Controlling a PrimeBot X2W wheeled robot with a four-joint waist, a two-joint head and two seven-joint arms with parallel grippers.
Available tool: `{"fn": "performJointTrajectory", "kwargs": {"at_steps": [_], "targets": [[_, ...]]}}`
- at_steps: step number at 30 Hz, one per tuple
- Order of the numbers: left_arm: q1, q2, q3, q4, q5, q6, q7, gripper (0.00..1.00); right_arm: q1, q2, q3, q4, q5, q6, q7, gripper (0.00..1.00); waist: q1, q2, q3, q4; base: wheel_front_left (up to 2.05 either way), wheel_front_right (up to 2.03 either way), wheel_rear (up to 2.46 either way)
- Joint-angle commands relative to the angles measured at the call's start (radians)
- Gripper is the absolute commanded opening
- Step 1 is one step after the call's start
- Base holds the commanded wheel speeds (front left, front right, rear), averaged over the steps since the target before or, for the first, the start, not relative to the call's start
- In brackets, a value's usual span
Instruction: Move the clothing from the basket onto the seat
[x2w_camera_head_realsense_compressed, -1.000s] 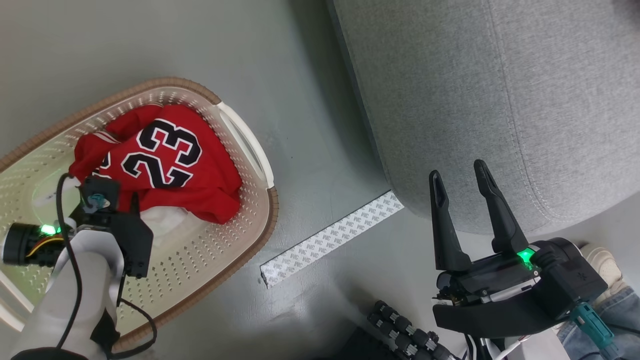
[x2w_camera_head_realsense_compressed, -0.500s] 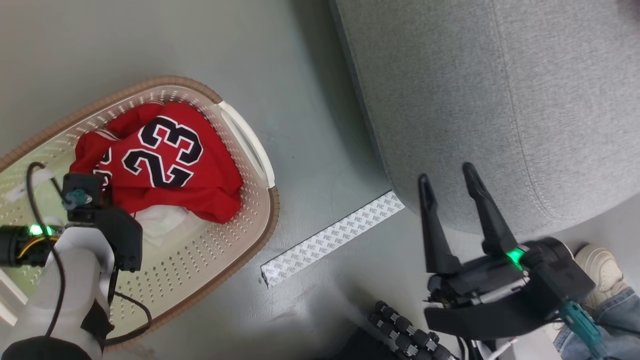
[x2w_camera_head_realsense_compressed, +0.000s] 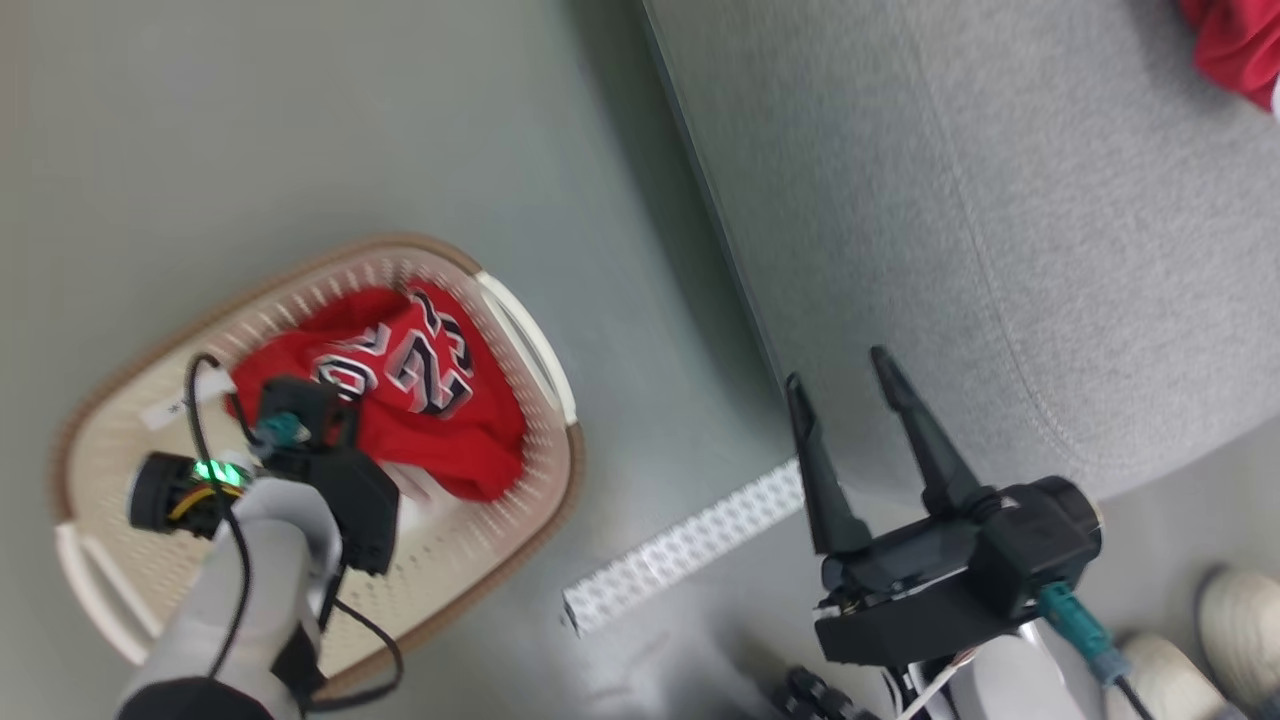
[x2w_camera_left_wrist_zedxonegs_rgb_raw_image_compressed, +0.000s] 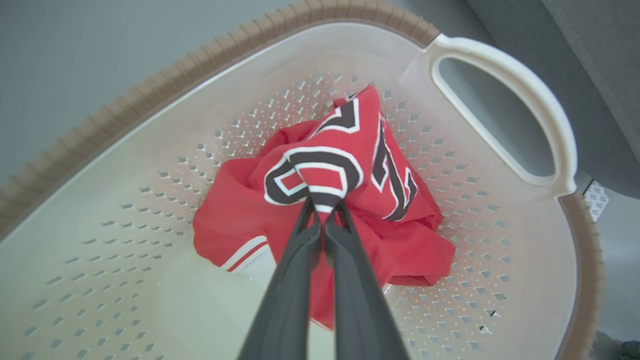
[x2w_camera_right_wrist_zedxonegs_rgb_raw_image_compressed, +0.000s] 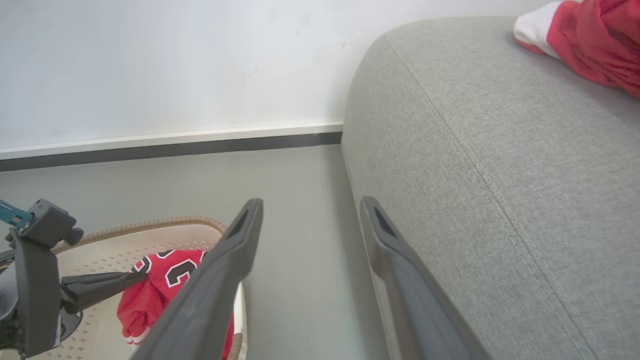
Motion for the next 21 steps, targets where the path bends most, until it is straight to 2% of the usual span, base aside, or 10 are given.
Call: {"fn": "performJointTrajectory", "kwargs": {"at_steps": [1, 6, 11, 15, 16, 21], "targets": [[0.033, -0.013, -0.013, 0.002, 0.008, -0.011, -0.014, 0.00, 0.016, 0.000, 0.001, 0.025, -0.020, 0.000, -0.002, 1.00, 0.0001, 0.0000, -0.172, 0.099, 0.00, 0.00, 0.00], [0.092, -0.046, -0.013, -0.057, -0.042, -0.034, -0.029, 0.00, 0.053, -0.006, 0.016, 0.098, -0.053, 0.000, -0.002, 1.00, 0.0001, 0.0000, -0.340, 0.156, 0.00, 0.00, 0.00], [0.184, -0.056, -0.028, -0.241, -0.118, -0.052, -0.030, 0.00, 0.114, -0.027, 0.009, 0.140, -0.058, 0.000, -0.002, 1.00, 0.0001, 0.0000, -0.493, 0.219, 0.00, 0.00, 0.00], [0.257, -0.055, -0.086, -0.379, -0.190, -0.031, -0.030, 0.00, 0.160, -0.050, 0.022, 0.166, -0.052, 0.000, 0.003, 1.00, 0.0001, 0.0000, -0.613, 0.261, 0.00, 0.00, 0.00], [0.257, -0.055, -0.086, -0.379, -0.190, -0.031, -0.030, 0.00, 0.160, -0.050, 0.022, 0.166, -0.052, 0.000, 0.003, 1.00, 0.0001, 0.0000, -0.613, 0.261, 0.00, 0.00, 0.00], [0.319, -0.055, -0.151, -0.505, -0.263, 0.016, -0.029, 0.00, 0.208, -0.068, 0.033, 0.155, -0.039, 0.000, 0.039, 1.00, 0.0001, 0.0000, -0.733, 0.302, 0.00, 0.00, 0.00]]}}
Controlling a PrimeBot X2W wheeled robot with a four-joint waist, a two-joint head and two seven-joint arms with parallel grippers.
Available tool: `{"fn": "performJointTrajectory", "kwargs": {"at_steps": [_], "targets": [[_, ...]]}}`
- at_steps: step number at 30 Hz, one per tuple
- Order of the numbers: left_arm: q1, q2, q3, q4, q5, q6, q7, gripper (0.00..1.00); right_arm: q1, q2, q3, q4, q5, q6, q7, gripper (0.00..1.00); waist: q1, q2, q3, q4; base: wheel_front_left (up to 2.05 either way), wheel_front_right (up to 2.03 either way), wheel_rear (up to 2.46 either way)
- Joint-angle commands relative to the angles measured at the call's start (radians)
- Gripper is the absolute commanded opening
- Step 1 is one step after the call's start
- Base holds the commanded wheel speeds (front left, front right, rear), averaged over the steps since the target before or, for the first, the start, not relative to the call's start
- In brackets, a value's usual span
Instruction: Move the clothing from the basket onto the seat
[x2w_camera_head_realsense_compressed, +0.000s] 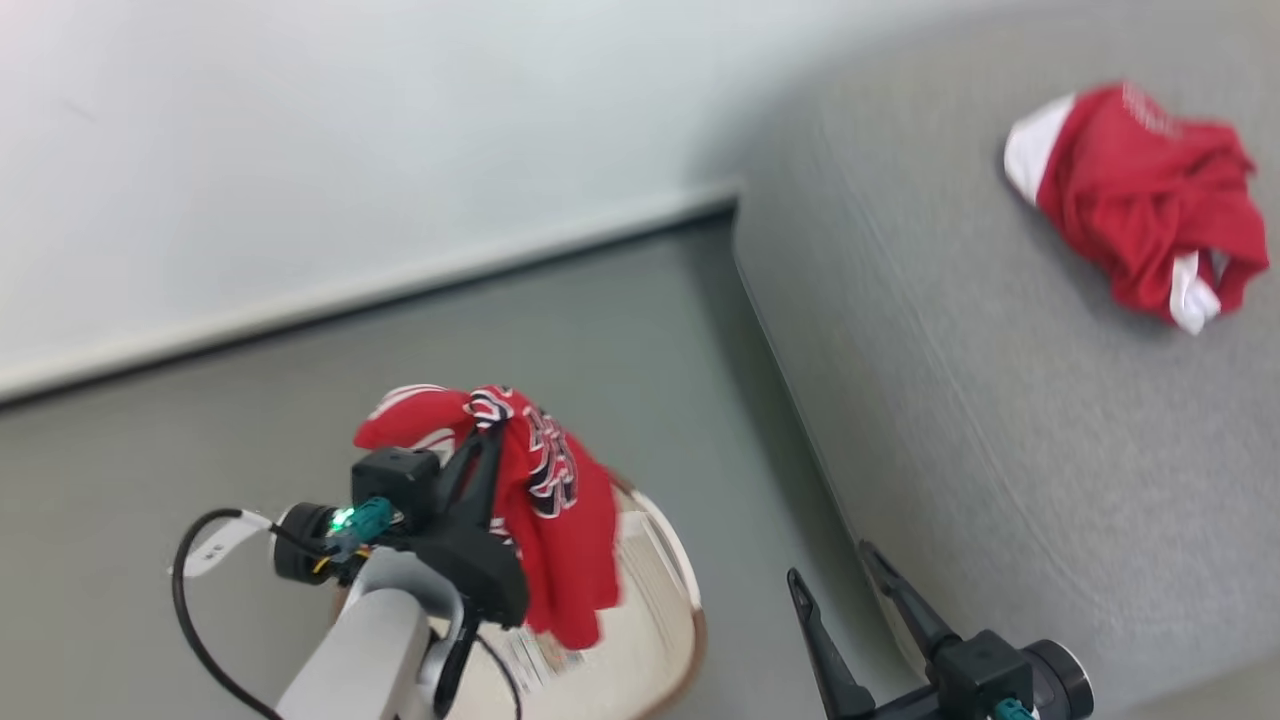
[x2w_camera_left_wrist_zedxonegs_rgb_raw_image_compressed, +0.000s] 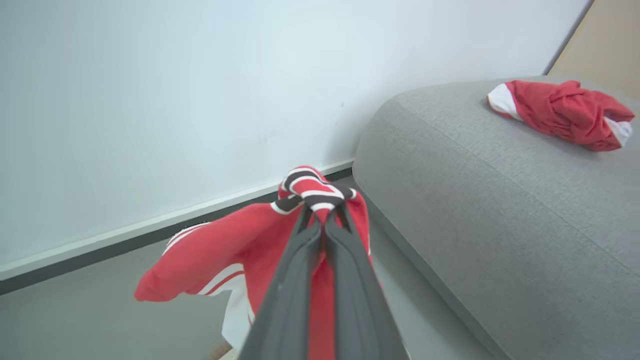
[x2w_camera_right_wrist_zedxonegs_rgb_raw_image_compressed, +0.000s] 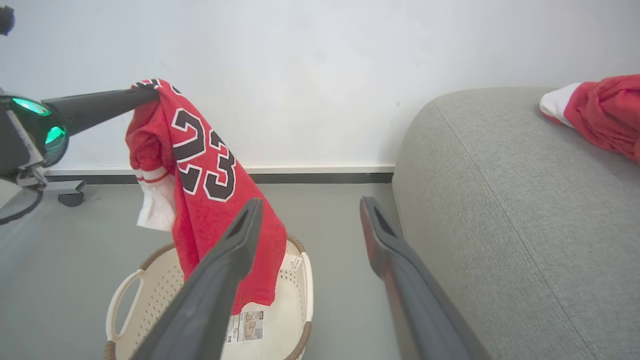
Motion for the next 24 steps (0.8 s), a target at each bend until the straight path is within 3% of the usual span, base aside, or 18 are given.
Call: {"fn": "performJointTrajectory", "kwargs": {"at_steps": [1, 11, 24], "targets": [[0.024, -0.003, -0.013, -0.025, -0.009, 0.012, -0.003, 0.00, 0.021, -0.009, 0.006, -0.012, 0.006, 0.000, 0.007, 1.00, 0.0004, 0.0002, -0.227, 0.137, 0.00, 0.00, 0.00], [0.015, 0.002, -0.068, -0.253, -0.043, 0.071, 0.054, 0.00, 0.034, -0.012, 0.020, -0.065, 0.024, 0.000, 0.059, 1.00, 0.0004, 0.0002, -0.302, 0.193, 0.00, 0.00, 0.00], [0.033, 0.015, -0.101, -0.366, -0.057, 0.078, 0.133, 0.00, -0.084, 0.008, 0.115, 0.006, 0.054, 0.000, 0.162, 1.00, 0.0004, 0.0002, -0.306, 0.233, 0.00, 0.00, 0.00]]}}
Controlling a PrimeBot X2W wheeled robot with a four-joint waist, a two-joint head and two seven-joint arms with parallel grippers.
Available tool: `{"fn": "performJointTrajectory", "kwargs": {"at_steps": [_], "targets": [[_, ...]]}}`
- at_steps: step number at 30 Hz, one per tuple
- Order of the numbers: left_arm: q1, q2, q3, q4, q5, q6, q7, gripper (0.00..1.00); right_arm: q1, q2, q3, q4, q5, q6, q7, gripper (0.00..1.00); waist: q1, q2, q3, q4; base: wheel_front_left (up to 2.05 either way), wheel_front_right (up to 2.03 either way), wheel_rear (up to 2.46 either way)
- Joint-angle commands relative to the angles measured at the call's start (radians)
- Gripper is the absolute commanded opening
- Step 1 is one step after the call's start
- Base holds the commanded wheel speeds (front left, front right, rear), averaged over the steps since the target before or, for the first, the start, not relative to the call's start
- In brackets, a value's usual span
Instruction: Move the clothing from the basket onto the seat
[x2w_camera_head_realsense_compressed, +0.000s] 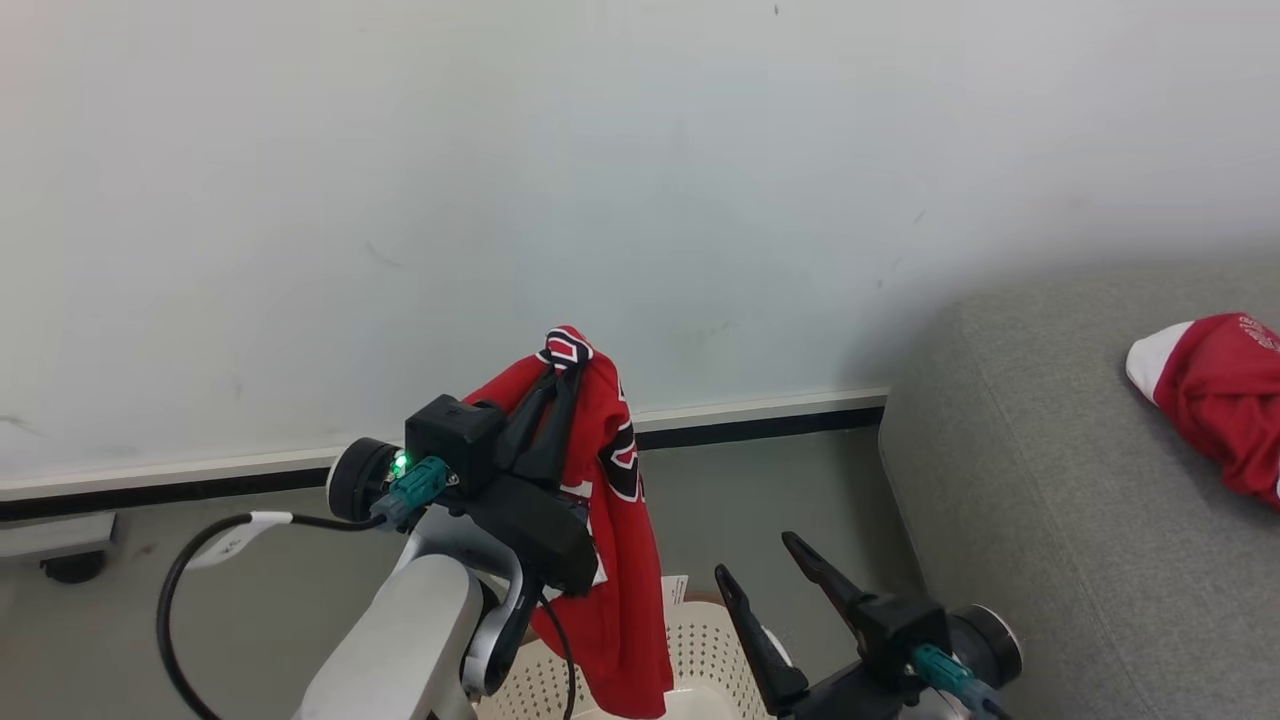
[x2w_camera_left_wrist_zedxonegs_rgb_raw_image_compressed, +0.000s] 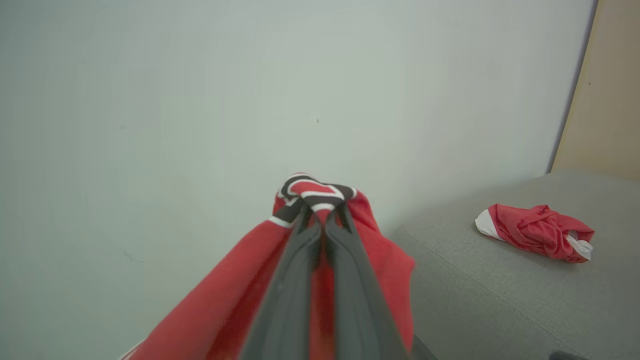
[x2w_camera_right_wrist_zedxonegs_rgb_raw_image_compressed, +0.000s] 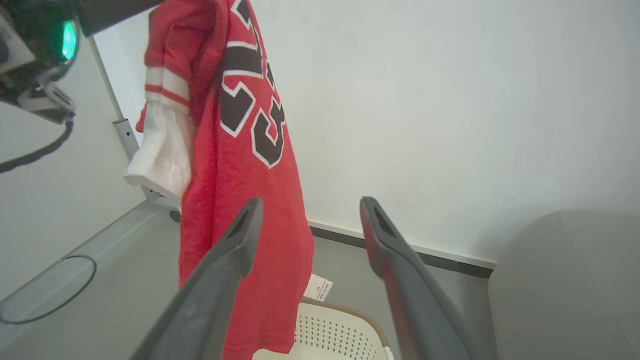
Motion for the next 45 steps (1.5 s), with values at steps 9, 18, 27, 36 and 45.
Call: {"fn": "performJointTrajectory", "kwargs": {"at_steps": [9, 18, 27, 36, 45], "targets": [[-0.044, -0.007, -0.066, -0.010, -0.013, -0.028, 0.049, 0.00, -0.101, 0.016, 0.041, 0.123, 0.033, 0.000, 0.055, 1.00, 0.0001, 0.0001, 0.007, 0.066, 0.00, 0.00, 0.00], [-0.075, -0.014, -0.136, -0.025, -0.041, -0.047, 0.078, 0.00, -0.162, 0.040, 0.004, 0.264, -0.027, 0.000, 0.024, 1.00, 0.0001, 0.0001, 0.006, 0.096, 0.00, 0.00, 0.00], [-0.085, -0.016, -0.257, -0.096, -0.084, -0.062, 0.128, 0.00, -0.201, 0.054, -0.076, 0.380, -0.063, 0.000, -0.030, 1.00, 0.0001, 0.0001, 0.003, 0.121, 0.00, 0.00, 0.00], [-0.108, -0.016, -0.322, -0.147, -0.131, -0.040, 0.144, 0.00, -0.226, 0.054, -0.091, 0.446, -0.006, 0.000, -0.053, 0.13, 0.0001, 0.0001, 0.005, 0.127, 0.00, 0.00, 0.00], [-0.055, 0.011, -0.289, -0.089, -0.145, -0.017, 0.076, 1.00, -0.232, 0.054, -0.130, 0.438, -0.002, 0.000, -0.095, 0.00, 0.0001, 0.0001, 0.011, 0.096, 0.00, 0.00, 0.00]]}}
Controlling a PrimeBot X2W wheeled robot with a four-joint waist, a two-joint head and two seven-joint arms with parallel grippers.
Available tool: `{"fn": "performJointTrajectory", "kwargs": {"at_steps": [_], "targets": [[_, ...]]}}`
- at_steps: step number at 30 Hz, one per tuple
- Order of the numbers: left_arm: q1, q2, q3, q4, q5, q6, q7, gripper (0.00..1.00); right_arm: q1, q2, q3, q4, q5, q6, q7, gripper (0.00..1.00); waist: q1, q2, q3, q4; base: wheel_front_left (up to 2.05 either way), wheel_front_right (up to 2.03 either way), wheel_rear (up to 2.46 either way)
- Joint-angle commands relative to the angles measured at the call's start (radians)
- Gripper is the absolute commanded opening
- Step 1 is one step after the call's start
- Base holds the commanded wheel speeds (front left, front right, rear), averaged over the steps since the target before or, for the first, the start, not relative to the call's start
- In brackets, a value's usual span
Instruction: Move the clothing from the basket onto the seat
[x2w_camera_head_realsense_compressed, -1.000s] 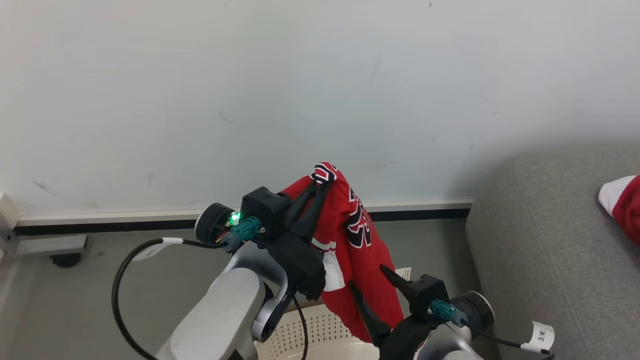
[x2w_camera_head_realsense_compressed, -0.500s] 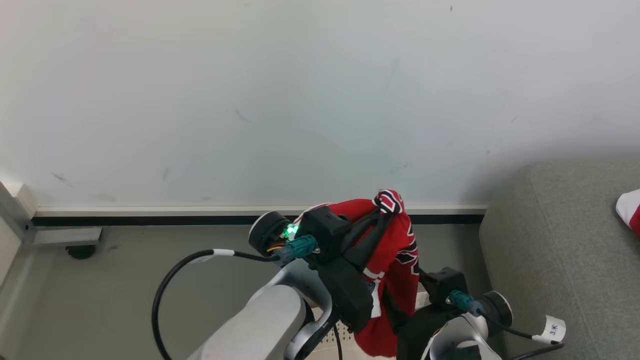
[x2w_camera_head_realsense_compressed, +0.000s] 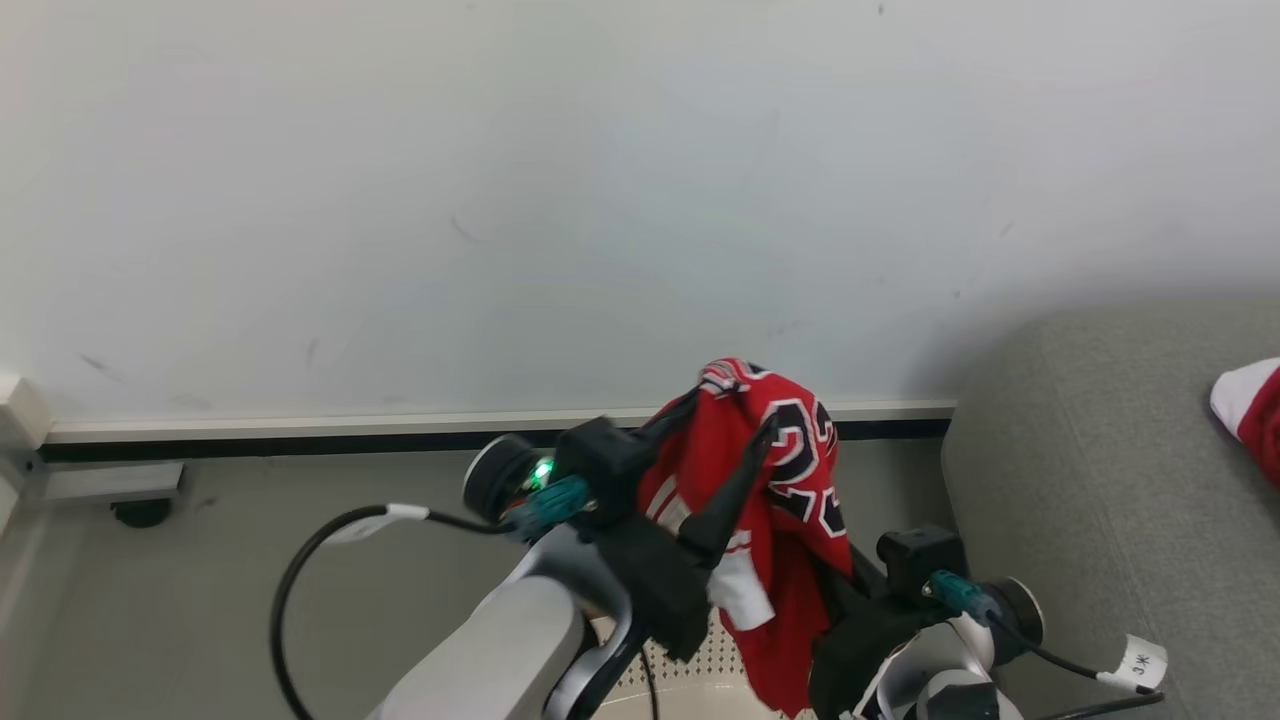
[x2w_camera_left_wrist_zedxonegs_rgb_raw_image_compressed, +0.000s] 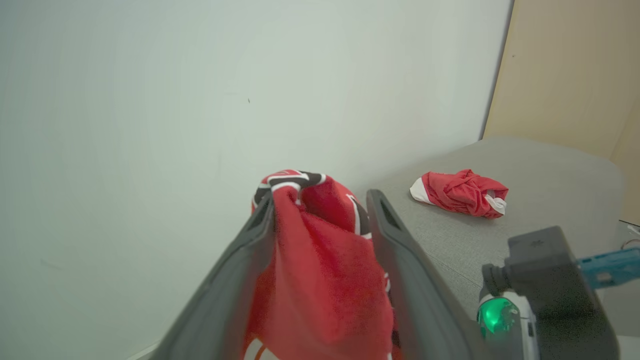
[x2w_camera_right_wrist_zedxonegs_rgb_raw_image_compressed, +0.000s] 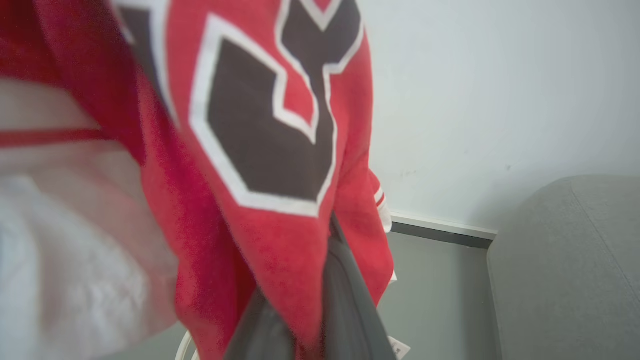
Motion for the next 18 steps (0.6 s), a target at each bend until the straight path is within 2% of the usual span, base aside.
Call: {"fn": "performJointTrajectory", "kwargs": {"at_steps": [1, 12, 18], "targets": [[0.041, 0.016, 0.017, 0.025, -0.025, 0.005, -0.023, 1.00, -0.006, 0.001, -0.015, -0.016, -0.006, 0.000, -0.017, 0.00, 0.0000, 0.0000, 0.004, -0.017, 0.00, 0.00, 0.00], [0.242, 0.108, 0.134, 0.124, -0.105, -0.004, -0.203, 1.00, 0.053, 0.001, -0.093, -0.141, -0.093, 0.000, -0.017, 0.00, 0.0000, 0.0000, 0.014, -0.093, 0.00, 0.00, 0.00], [0.341, 0.145, 0.216, 0.066, -0.082, -0.015, -0.219, 1.00, 0.105, 0.001, -0.129, -0.226, -0.104, 0.000, 0.004, 0.00, 0.0000, 0.0000, 0.019, -0.125, 0.00, 0.00, 0.00]]}}
